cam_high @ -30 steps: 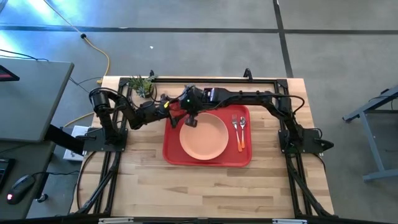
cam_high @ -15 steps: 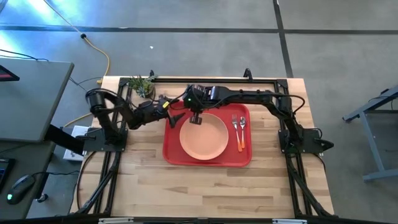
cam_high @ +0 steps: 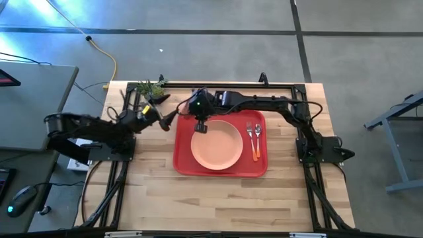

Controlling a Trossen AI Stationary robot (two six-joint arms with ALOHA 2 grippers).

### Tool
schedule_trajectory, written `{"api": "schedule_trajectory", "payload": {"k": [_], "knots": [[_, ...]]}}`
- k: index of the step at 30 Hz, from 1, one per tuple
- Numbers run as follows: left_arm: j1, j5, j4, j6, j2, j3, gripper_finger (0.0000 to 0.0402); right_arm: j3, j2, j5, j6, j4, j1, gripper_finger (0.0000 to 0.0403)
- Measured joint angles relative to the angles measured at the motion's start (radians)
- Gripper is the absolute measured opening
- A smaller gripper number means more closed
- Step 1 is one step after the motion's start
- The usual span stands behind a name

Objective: Pick and place plate/cup/fork/spoon on tray
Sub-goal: Put the brown cup on the red tray

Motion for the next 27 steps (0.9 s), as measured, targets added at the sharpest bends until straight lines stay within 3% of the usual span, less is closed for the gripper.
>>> {"api": "schedule_trajectory", "payload": {"k": [7, 19, 27], "knots": [[0.0, 0.0, -0.084, 0.003, -0.106, 0.0, 0.04, -0.002, 0.046, -0.028, 0.005, -0.036, -0.002, 0.0], [-0.001, 0.0, -0.129, 0.01, -0.107, 0.0, 0.04, -0.002, 0.047, -0.051, 0.032, -0.065, -0.026, 0.0002], [-0.001, -0.001, -0.128, 0.007, -0.107, 0.0, 0.04, -0.002, 0.047, -0.051, 0.027, -0.059, -0.026, 0.0051]]}}
